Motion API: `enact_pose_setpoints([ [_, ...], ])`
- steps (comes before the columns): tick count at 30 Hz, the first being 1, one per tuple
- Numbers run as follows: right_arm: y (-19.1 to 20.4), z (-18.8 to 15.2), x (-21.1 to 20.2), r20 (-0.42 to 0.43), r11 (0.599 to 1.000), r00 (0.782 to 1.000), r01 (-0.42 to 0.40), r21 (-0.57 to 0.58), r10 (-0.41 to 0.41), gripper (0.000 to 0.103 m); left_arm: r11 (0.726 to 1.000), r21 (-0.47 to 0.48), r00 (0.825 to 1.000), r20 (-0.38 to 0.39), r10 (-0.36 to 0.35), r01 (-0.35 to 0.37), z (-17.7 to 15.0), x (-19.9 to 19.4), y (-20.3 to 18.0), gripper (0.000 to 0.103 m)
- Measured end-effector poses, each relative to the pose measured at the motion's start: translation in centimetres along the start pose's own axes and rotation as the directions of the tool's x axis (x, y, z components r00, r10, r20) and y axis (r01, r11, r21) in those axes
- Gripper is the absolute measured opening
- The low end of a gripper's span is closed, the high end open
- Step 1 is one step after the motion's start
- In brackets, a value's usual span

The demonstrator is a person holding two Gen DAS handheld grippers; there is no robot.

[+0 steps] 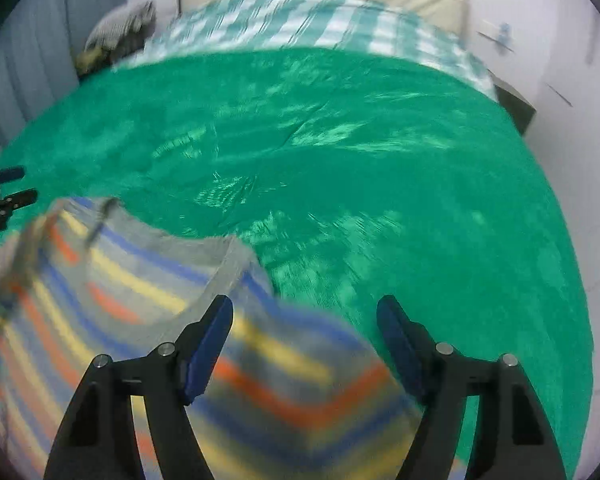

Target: Fold small clothes

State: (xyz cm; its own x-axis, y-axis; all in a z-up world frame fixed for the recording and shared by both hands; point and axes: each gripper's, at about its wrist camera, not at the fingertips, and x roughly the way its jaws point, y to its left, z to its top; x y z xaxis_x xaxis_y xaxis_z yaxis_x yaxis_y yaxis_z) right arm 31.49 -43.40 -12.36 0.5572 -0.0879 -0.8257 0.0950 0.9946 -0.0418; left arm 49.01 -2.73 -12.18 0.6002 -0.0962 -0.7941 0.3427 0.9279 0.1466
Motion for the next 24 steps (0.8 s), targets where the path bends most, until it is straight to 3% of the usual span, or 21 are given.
enact_pose_setpoints([
  [4, -0.8, -5.2, -5.7, 0.011, 0.996, 0.999, -0.048, 0.072, 0.048, 0.074, 0.984, -0.167, 0.996, -0.077, 0.055, -0.068, -6.5, -2.4, 8.5, 0.083],
  [6, -0.7, -8.2, -8.3, 0.006, 0.989, 0.995, -0.102, 0.103, 0.102, 0.074, 0.968, -0.237, 0.985, -0.166, 0.042, -0.081, -11.1, -1.9, 11.2, 0.084],
  [9, 0.7, -13.6, -11.1, -0.005, 0.971, 0.984, -0.177, 0.158, 0.18, 0.074, 0.95, -0.292, 0.958, -0.284, 0.026, -0.113, -15.8, 0.6, 11.2, 0.084],
  [10, 1.0, -15.3, -11.7, -0.01, 0.966, 0.982, -0.183, 0.185, 0.188, 0.074, 0.953, -0.257, 0.946, -0.314, 0.076, -0.162, -16.8, 1.4, 10.6, 0.082],
  [11, 1.1, -16.4, -11.9, -0.015, 0.963, 0.982, -0.182, 0.2, 0.189, 0.074, 0.946, -0.192, 0.931, -0.309, 0.194, -0.261, -17.7, 1.6, 9.5, 0.082],
  [13, 0.4, -19.6, -12.8, -0.054, 0.955, 0.984, -0.153, 0.254, 0.172, 0.074, 0.919, -0.219, 0.919, -0.302, 0.255, -0.327, -17.9, 0.6, 9.1, 0.08],
  [15, -1.9, -22.2, -14.2, -0.069, 0.941, 0.989, -0.1, 0.322, 0.129, 0.074, 0.909, -0.237, 0.915, -0.306, 0.264, -0.342, -17.9, -0.3, 9.1, 0.074],
  [17, -5.6, -24.6, -16.1, -0.063, 0.914, 0.997, -0.01, 0.405, 0.038, 0.074, 0.907, -0.254, 0.919, -0.299, 0.258, -0.337, -18.0, -1.8, 8.8, 0.071],
  [19, -10.2, -26.4, -18.0, -0.032, 0.846, 0.999, 0.049, 0.53, -0.038, 0.074, 0.911, -0.298, 0.944, -0.252, 0.211, -0.284, -18.8, -5.0, 8.0, 0.072],
  [21, -13.4, -27.2, -18.6, 0.037, 0.772, 0.999, -0.015, 0.636, -0.011, 0.073, 0.915, -0.325, 0.962, -0.21, 0.177, -0.239, -19.9, -7.7, 6.9, 0.079],
  [24, -15.8, -26.5, -16.7, 0.17, 0.665, 0.973, -0.232, 0.709, 0.158, 0.069, 0.92, -0.346, 0.978, -0.153, 0.139, -0.184, -21.2, -11.3, 4.2, 0.087],
])
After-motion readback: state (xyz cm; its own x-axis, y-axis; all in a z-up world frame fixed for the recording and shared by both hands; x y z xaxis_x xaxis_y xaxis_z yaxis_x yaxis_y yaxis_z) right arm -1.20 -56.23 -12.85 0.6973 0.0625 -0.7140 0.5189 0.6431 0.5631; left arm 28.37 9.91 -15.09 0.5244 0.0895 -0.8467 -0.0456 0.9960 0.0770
